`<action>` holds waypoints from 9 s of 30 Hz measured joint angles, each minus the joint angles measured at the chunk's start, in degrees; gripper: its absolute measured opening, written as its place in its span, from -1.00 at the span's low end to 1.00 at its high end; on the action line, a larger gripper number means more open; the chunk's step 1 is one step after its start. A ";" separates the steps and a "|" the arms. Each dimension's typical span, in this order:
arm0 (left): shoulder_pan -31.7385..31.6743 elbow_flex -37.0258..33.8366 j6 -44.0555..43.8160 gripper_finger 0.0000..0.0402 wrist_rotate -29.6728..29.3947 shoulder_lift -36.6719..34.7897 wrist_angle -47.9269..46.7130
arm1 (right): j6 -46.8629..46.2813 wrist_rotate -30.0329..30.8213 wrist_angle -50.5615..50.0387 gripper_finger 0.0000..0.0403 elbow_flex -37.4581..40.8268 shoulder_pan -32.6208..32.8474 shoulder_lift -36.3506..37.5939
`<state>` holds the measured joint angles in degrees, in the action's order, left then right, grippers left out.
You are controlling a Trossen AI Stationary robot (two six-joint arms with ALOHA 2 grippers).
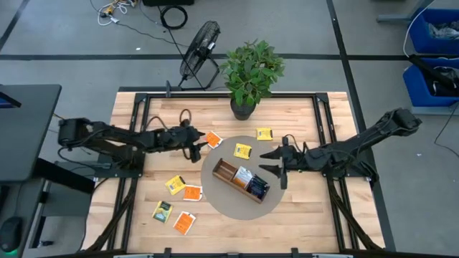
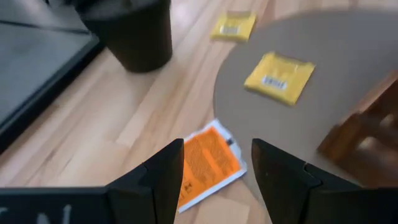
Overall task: Pick & Place Tea
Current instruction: Put the orange tea bag into the middle section of the wooden organizer
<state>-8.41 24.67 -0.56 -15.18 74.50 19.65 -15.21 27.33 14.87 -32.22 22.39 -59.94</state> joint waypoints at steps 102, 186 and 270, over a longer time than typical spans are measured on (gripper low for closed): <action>2.49 9.92 11.77 -1.00 8.12 9.16 -3.46 | -1.79 4.98 -6.77 -0.08 0.94 -2.23 -2.84; 11.09 9.94 3.17 -0.07 9.16 2.63 -1.24 | -4.43 -1.08 -13.10 -1.00 -18.43 -3.02 -21.47; 13.05 9.40 -2.00 -0.10 5.19 -7.49 -17.50 | -16.59 18.83 -24.64 -0.24 -18.42 5.51 -26.59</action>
<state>4.64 34.06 -2.57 -9.99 67.00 2.16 -31.80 46.17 -9.77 -50.64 27.90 -86.52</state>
